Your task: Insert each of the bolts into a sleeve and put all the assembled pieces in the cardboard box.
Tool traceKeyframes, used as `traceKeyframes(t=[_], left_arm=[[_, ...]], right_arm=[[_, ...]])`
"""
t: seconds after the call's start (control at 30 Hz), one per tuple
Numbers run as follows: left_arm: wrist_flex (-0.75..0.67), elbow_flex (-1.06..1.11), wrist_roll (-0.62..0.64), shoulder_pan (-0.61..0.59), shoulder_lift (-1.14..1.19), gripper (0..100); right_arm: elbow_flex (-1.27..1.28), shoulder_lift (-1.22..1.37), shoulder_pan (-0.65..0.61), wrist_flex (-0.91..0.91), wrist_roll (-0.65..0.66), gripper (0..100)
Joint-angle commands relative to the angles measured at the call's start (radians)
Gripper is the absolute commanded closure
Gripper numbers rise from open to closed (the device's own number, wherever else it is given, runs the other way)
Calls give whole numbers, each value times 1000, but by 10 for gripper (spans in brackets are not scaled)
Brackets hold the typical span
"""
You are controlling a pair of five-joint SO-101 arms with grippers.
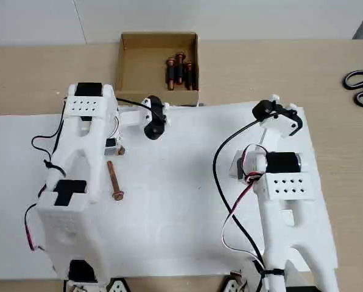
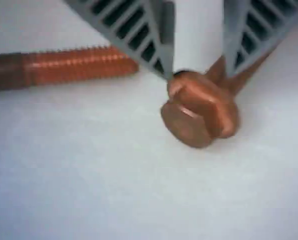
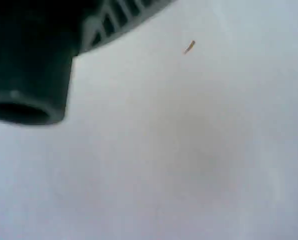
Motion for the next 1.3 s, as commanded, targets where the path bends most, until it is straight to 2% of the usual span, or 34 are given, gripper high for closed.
traceKeyframes(t=[0.0, 0.53, 0.67, 0.87, 1.07, 1.27], left_arm=[[-63, -4, -172, -14, -40, 925], [-124, -12, -170, -31, 49, 909], [-109, -16, -170, -25, 44, 909], [9, -179, -170, -26, 54, 909], [11, -200, -190, -25, 60, 908], [11, -248, -184, -15, 180, 909]], right_arm=[[-5, -28, 4, -18, 5, 995], [-5, -27, 2, -18, 5, 995], [-5, -27, 2, -18, 5, 995], [-5, -27, 2, -18, 5, 995], [-5, -27, 2, -18, 3, 995], [-5, -27, 2, -18, 3, 995]])
